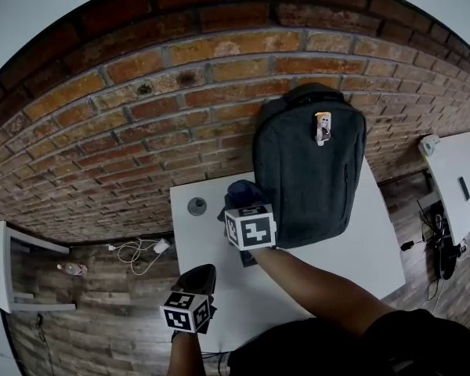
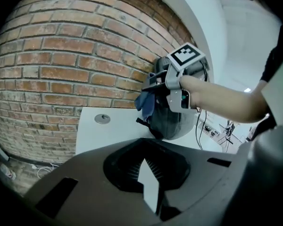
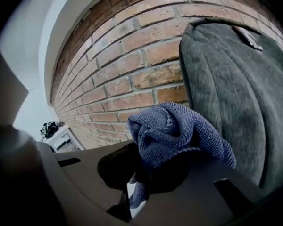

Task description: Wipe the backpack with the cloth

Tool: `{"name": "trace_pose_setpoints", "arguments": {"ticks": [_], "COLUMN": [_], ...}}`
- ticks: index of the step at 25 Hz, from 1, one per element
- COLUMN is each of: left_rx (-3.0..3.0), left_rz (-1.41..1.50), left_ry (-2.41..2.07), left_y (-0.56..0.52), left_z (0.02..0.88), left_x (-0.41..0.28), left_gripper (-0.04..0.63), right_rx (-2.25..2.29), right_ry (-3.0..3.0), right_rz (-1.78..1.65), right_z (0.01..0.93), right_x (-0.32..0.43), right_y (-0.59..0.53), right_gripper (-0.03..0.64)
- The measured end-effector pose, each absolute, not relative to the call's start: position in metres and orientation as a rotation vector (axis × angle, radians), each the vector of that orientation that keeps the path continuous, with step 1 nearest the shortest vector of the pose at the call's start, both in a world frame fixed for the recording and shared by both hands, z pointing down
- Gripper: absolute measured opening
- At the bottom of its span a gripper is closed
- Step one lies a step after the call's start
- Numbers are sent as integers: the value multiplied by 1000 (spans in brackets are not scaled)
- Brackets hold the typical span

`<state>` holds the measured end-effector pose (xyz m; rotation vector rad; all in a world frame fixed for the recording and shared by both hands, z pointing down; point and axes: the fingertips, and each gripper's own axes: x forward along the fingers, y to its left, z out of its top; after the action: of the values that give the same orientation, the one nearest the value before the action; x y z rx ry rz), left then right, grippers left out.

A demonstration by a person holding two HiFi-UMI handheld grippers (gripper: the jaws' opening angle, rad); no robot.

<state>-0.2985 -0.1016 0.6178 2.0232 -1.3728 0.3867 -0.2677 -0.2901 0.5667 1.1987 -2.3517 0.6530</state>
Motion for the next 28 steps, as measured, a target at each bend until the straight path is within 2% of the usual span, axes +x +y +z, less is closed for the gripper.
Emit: {"name": "trace_pose_setpoints", "arguments": {"ticks": [17, 28], "left_rx": [1977, 1981], "left_rz": [322, 314], "left_ry": [-1437, -1446], "left_y": [-90, -89], "left_z": [615, 612], "left_x": [-316, -319], "left_gripper": [-6, -6], "right_rx": [1290, 1301], "right_ry": [-2446, -2488], "right_rz": [735, 962], "right_z": [466, 422], "right_x": [-287, -280], "right_y": [-376, -408], "right_gripper": [37, 37]}}
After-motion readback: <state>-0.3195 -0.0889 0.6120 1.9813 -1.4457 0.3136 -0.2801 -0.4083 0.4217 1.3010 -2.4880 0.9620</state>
